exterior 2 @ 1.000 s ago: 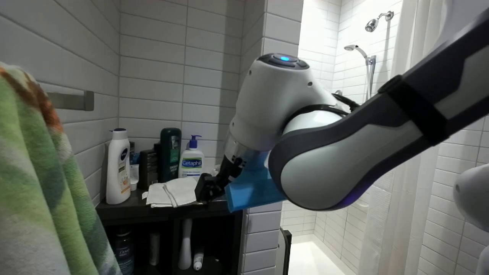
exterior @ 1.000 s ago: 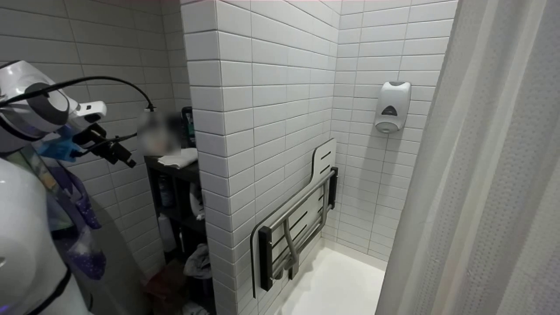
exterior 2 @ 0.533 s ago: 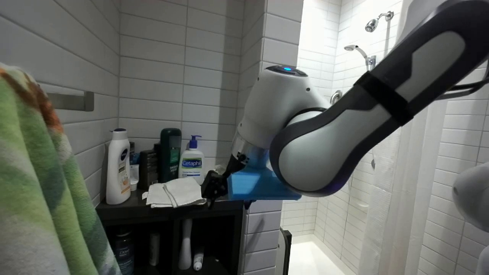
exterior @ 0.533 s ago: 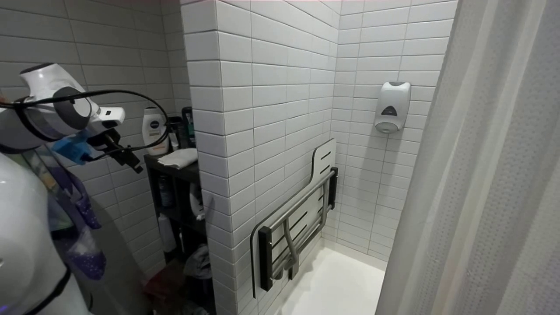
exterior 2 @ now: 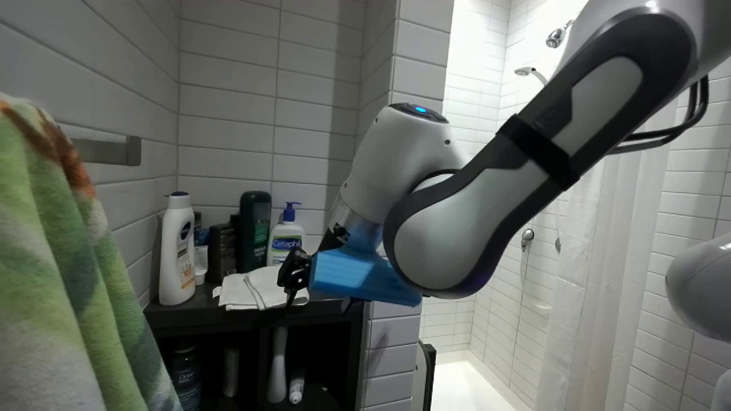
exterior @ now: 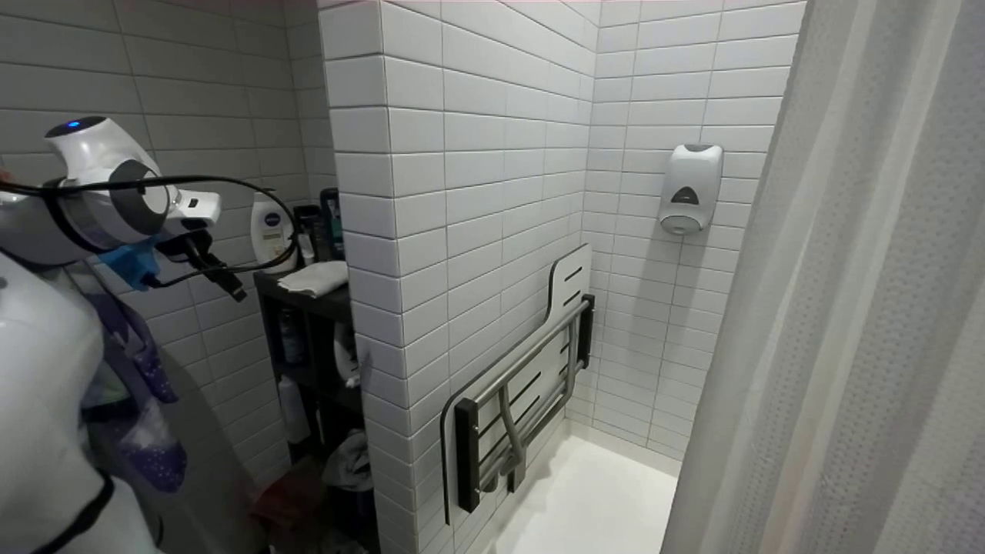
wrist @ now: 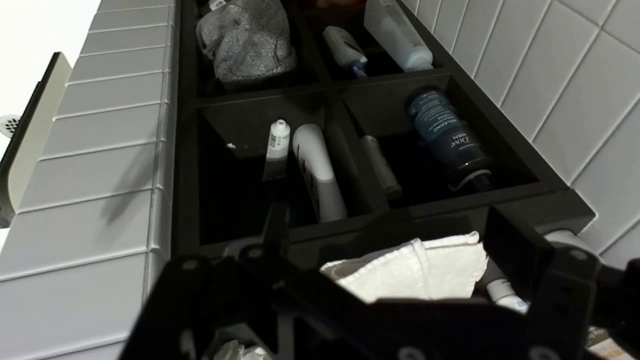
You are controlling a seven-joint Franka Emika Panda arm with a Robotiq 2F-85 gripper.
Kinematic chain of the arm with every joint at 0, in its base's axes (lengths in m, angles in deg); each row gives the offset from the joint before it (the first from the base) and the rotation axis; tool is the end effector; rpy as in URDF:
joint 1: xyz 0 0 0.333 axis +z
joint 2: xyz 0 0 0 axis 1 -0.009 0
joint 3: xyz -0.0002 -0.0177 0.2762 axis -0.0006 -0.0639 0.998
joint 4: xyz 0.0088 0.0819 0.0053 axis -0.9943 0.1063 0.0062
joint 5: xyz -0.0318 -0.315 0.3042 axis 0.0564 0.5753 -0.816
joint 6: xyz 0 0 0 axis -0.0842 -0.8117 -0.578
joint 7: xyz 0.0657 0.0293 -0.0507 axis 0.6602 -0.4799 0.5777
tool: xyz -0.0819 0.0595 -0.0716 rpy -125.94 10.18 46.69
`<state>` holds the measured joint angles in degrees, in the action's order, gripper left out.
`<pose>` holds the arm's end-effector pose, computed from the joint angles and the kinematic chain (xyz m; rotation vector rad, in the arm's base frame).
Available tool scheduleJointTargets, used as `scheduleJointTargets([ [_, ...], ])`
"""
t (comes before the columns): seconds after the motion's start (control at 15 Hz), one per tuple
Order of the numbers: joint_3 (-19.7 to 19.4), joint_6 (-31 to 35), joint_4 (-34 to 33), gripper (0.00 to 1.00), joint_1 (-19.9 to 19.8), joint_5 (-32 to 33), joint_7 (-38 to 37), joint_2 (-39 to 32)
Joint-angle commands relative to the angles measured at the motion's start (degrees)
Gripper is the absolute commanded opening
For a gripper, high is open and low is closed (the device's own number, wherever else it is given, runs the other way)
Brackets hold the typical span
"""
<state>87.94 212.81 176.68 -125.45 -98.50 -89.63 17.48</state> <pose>0.3974 0.3547 0.2597 -2.8312 0.3658 -0.7668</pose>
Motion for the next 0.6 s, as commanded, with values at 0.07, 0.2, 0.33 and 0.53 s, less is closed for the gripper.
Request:
scheduleJointTargets([
  [0.07,11.9,-0.3,-5.2,1.00,-12.9,0.5,-2.5,-2.5],
  [0.2,17.7,-0.6,-7.5,1.00,-19.0,-0.3,-3.2,-1.2],
  [0.33,24.0,-1.2,-10.4,1.00,-25.3,-1.4,-3.6,0.1],
  [0.53,33.3,-2.7,-15.8,1.00,-34.9,-4.3,-3.5,3.1],
])
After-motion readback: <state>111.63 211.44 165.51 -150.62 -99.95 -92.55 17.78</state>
